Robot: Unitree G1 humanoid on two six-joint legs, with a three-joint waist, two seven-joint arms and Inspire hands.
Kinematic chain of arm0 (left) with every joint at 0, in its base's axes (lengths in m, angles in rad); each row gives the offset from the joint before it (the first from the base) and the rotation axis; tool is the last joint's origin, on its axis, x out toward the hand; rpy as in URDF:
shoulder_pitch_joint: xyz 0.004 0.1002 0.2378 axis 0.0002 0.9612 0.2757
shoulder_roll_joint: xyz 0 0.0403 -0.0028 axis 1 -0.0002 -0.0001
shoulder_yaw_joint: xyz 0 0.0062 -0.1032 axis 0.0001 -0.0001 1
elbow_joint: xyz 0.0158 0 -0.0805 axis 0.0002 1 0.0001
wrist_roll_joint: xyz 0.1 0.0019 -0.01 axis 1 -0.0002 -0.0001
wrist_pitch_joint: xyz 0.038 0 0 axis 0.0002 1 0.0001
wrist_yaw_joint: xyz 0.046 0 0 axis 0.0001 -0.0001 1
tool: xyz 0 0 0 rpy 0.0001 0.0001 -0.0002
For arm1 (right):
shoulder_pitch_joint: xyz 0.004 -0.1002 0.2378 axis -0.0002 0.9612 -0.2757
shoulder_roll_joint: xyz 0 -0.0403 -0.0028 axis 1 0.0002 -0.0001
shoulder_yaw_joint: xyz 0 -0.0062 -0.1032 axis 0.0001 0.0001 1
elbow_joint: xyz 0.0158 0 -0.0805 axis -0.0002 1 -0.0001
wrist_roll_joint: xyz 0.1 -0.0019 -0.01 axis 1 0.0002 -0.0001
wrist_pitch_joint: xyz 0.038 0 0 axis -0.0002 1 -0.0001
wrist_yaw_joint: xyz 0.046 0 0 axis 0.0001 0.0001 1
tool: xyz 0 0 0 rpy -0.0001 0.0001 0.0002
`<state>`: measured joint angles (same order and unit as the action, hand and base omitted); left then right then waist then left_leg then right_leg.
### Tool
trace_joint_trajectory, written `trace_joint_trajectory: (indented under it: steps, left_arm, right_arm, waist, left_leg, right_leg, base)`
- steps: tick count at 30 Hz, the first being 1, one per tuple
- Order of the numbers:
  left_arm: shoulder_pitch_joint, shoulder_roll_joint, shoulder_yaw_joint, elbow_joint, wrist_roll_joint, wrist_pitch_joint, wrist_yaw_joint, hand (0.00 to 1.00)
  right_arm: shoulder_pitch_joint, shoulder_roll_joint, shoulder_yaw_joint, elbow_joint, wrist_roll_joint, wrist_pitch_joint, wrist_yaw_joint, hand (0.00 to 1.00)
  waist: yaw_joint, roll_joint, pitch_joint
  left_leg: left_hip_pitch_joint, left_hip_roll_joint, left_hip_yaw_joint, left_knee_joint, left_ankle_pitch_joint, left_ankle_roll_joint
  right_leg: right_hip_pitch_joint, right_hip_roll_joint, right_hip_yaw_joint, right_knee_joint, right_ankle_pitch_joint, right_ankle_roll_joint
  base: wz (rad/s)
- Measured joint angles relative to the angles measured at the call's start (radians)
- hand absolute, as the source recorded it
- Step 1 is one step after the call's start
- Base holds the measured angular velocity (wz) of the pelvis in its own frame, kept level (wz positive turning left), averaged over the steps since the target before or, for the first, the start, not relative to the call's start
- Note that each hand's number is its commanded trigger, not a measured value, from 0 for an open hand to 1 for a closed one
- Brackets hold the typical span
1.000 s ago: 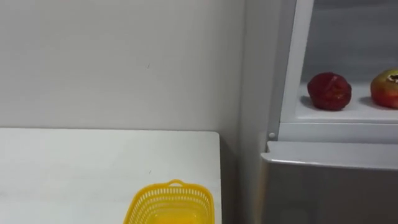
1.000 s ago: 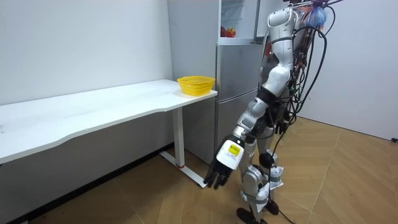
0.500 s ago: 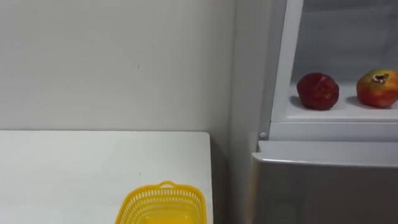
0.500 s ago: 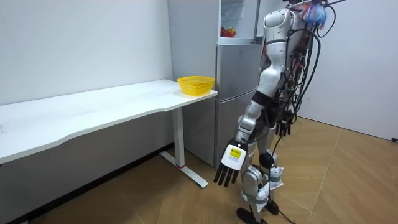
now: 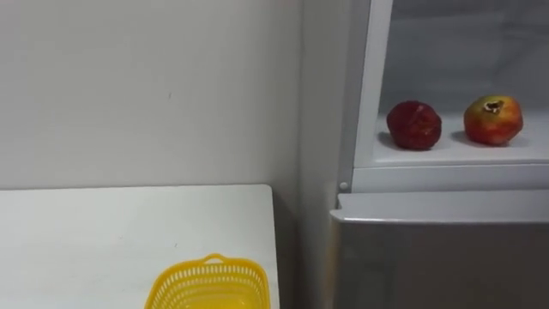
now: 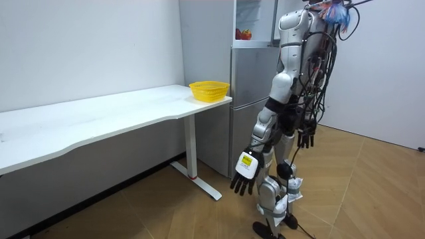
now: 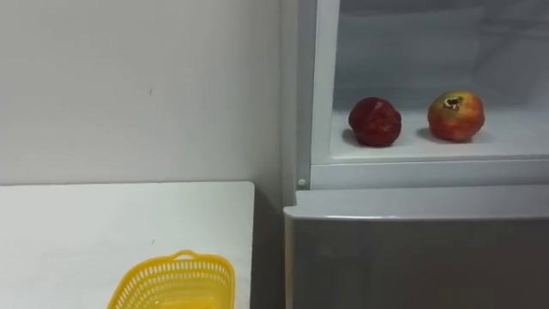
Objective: Retrieve from the upper fridge
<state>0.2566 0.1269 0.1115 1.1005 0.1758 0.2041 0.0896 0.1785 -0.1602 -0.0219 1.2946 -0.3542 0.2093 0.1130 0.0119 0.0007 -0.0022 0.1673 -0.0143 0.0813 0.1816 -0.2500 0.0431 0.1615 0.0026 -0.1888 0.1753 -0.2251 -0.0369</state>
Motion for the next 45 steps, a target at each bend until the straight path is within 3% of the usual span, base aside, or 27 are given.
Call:
trace_joint_trajectory:
  steps: [3, 10, 19, 22, 25, 30, 33, 35, 41, 45]
  left_arm:
    - [-0.008, -0.002, -0.028, 0.001, 0.068, 0.007, -0.027, 0.00]
    - [-0.026, 0.000, -0.094, -0.004, 0.072, 0.018, -0.054, 0.00]
    - [-0.030, 0.001, -0.105, -0.008, 0.111, -0.010, -0.050, 0.00]
    - [-0.029, 0.001, -0.105, -0.013, 0.111, -0.014, -0.046, 0.00]
    - [-0.034, 0.001, -0.106, -0.022, 0.109, -0.028, -0.022, 0.00]
    - [-0.025, 0.002, -0.117, -0.045, 0.108, -0.082, 0.019, 0.00]
    - [-0.007, 0.003, -0.122, -0.050, 0.090, -0.106, 0.032, 0.00]
    - [0.000, 0.005, -0.130, -0.045, 0.088, -0.119, 0.033, 0.00]
    - [-0.010, 0.008, -0.146, -0.001, 0.088, -0.144, 0.032, 0.00]
    - [-0.016, 0.010, -0.209, 0.022, 0.089, -0.146, 0.025, 0.00]
  right_arm:
    - [-0.001, 0.002, 0.005, -0.003, 0.001, 0.000, -0.002, 0.00]
    - [0.016, 0.016, 0.037, -0.062, 0.032, 0.005, -0.051, 0.00]
    - [0.016, 0.019, -0.014, -0.260, 0.042, -0.055, -0.235, 0.00]
    - [0.059, 0.044, -0.053, -0.506, 0.038, -0.067, -0.321, 0.00]
    - [0.086, 0.059, -0.053, -0.743, 0.036, -0.132, -0.397, 0.00]
    - [0.135, 0.062, -0.039, -1.060, 0.039, -0.180, -0.488, 0.00]
    - [0.161, 0.062, -0.033, -1.166, 0.039, -0.212, -0.547, 0.00]
    - [0.161, 0.062, -0.031, -1.229, 0.039, -0.214, -0.561, 0.00]
    - [0.156, 0.055, -0.011, -1.448, 0.000, -0.266, -0.625, 0.00]
    - [0.121, 0.044, 0.036, -1.545, -0.044, -0.310, -0.667, 0.00]
  waist:
    - [-0.006, -0.001, 0.0003]
    - [-0.015, -0.007, 0.0027]
    - [-0.037, -0.005, 0.0033]
    - [-0.039, -0.003, 0.0036]
    - [-0.052, -0.002, 0.0035]
    - [-0.063, 0.010, 0.0016]
    - [-0.064, 0.013, -0.0041]
    - [-0.072, 0.016, -0.0073]
    - [-0.057, 0.020, -0.0066]
    - [-0.053, 0.015, -0.0056]
  left_leg:
    - [0.002, 0.001, 0.005, 0.000, 0.000, 0.000]
    - [0.006, 0.002, 0.020, -0.003, -0.001, 0.001]
    - [-0.014, 0.003, 0.044, 0.006, -0.001, 0.002]
    - [-0.020, 0.004, 0.048, 0.005, -0.001, 0.002]
    - [-0.022, 0.005, 0.051, 0.005, -0.001, 0.002]
    - [-0.022, 0.007, 0.064, -0.005, -0.001, 0.002]
    - [-0.020, 0.010, 0.081, -0.014, -0.001, 0.001]
    - [-0.021, 0.010, 0.086, -0.014, -0.001, 0.001]
    - [-0.021, 0.011, 0.097, -0.013, 0.000, 0.001]
    - [-0.026, 0.013, 0.110, -0.009, 0.000, 0.001]
  right_leg:
    - [-0.003, 0.000, 0.006, 0.009, 0.000, 0.000]
    - [-0.009, 0.001, 0.023, 0.014, -0.001, 0.000]
    - [-0.043, 0.003, 0.049, 0.031, 0.002, 0.001]
    - [-0.052, 0.003, 0.050, 0.032, 0.003, 0.001]
    - [-0.053, 0.005, 0.050, 0.029, 0.004, 0.000]
    - [-0.061, 0.009, 0.064, 0.030, 0.004, 0.000]
    - [-0.067, 0.014, 0.082, 0.031, 0.005, 0.000]
    - [-0.071, 0.015, 0.082, 0.032, 0.005, -0.001]
    - [-0.081, 0.017, 0.096, 0.034, 0.006, -0.001]
    - [-0.095, 0.018, 0.106, 0.047, 0.006, -0.002]
  base:
    - [-0.03]
    - [-0.08]
    - [-0.08]
    - [-0.08]
    - [0.00]
    - [-0.05]
    - [-0.17]
    - [-0.10]
    - [-0.05]
    - [-0.08]
